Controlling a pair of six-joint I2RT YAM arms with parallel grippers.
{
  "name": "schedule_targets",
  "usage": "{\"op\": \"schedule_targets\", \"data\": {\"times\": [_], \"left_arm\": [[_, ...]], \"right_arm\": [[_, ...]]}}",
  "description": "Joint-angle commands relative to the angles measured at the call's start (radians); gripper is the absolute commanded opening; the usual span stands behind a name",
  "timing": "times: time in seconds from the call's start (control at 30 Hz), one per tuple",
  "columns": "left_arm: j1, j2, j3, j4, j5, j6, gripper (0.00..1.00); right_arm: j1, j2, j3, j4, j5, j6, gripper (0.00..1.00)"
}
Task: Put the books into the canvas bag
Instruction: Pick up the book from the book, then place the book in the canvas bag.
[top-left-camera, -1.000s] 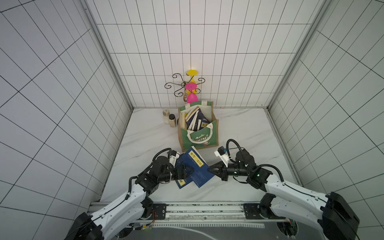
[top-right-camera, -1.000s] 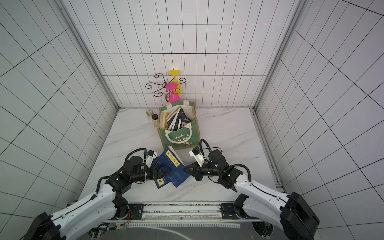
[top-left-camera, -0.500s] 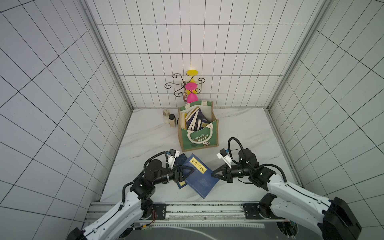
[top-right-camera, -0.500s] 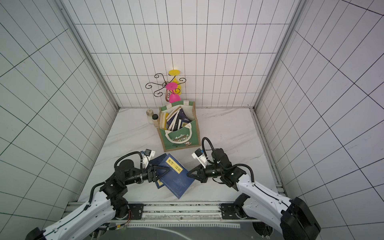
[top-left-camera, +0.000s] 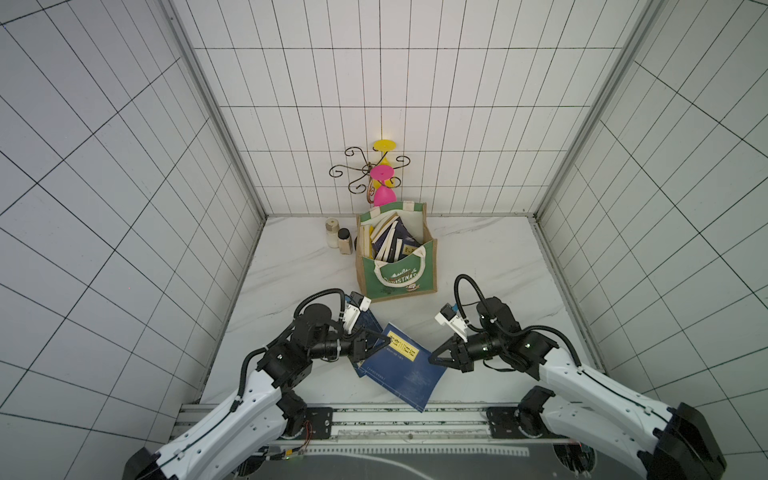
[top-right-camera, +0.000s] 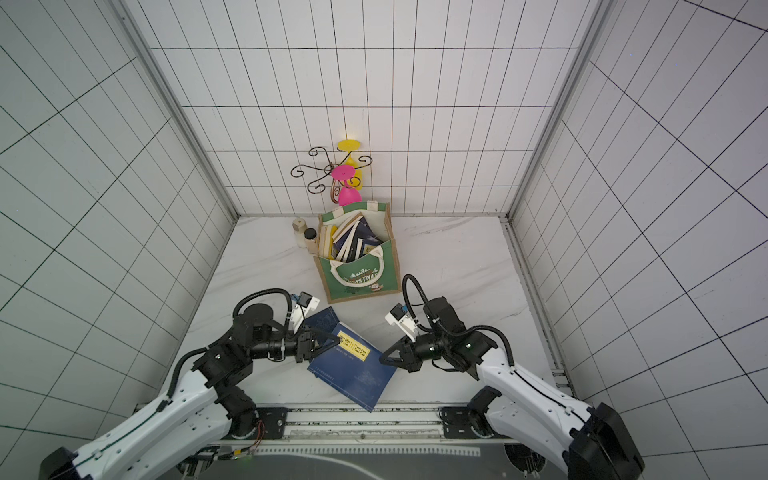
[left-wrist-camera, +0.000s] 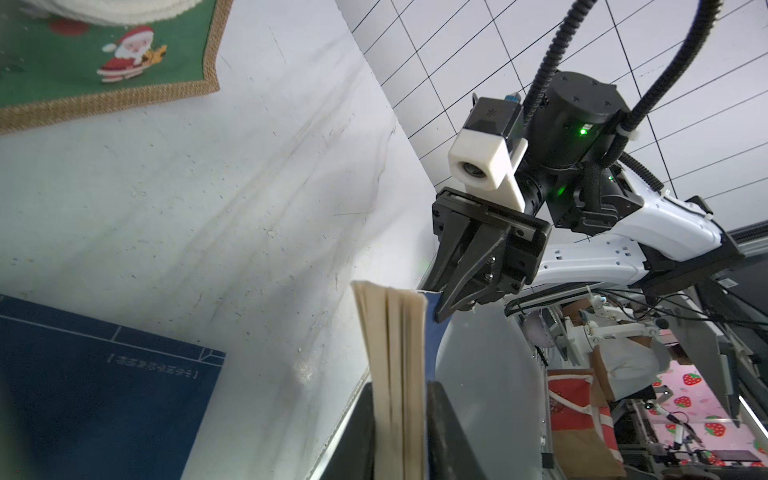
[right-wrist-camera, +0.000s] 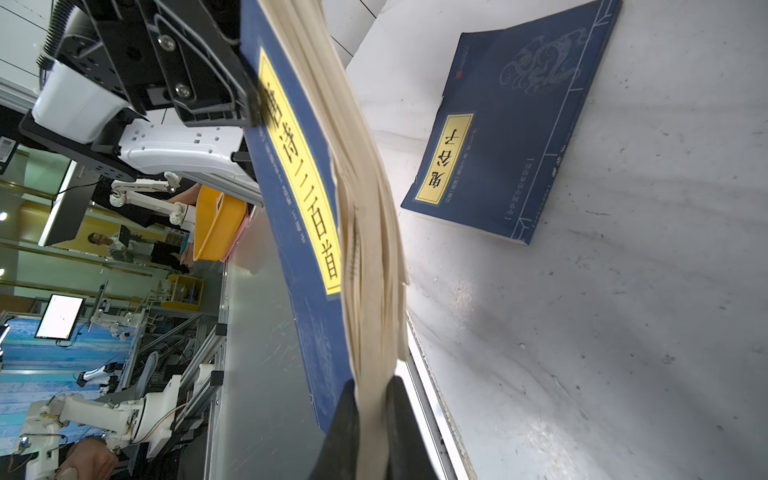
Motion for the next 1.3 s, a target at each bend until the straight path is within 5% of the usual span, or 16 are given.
{"op": "schedule_targets", "data": {"times": [0.0,0.13,0.2,0.33,0.43,0.63,0.83,1.27], "left_arm": [[-0.056,0.064,0.103,-0.147,-0.023,0.099,0.07],[-0.085,0.142,0.244,-0.312,-0.133,0.178,0.00],[-0.084,0.176,0.336,-0.391,-0.205,0.215,0.00],[-0.083,0.280,0.577,-0.524,-0.376,0.304,0.00],[-0.081,0.386,0.793,-0.606,-0.482,0.363,0.00],[-0.031,0.563,1.179,-0.630,-0.580,0.410,0.00],[0.044,0.715,1.427,-0.563,-0.640,0.435,0.00],[0.117,0.977,1.502,-0.405,-0.673,0.429,0.00]], "right_arm": [[-0.013,-0.018,0.104,-0.031,-0.012,-0.035,0.00],[-0.023,-0.026,0.112,-0.039,0.012,-0.041,0.00],[-0.028,-0.042,0.114,-0.041,0.035,-0.042,0.14],[-0.033,-0.103,0.112,-0.053,0.148,-0.026,0.74],[-0.035,-0.157,0.112,-0.076,0.263,-0.011,0.99],[-0.037,-0.265,0.093,-0.101,0.426,0.031,0.99],[-0.037,-0.286,0.091,-0.099,0.419,0.029,0.99],[-0.038,-0.294,0.091,-0.098,0.402,0.022,0.99]]}}
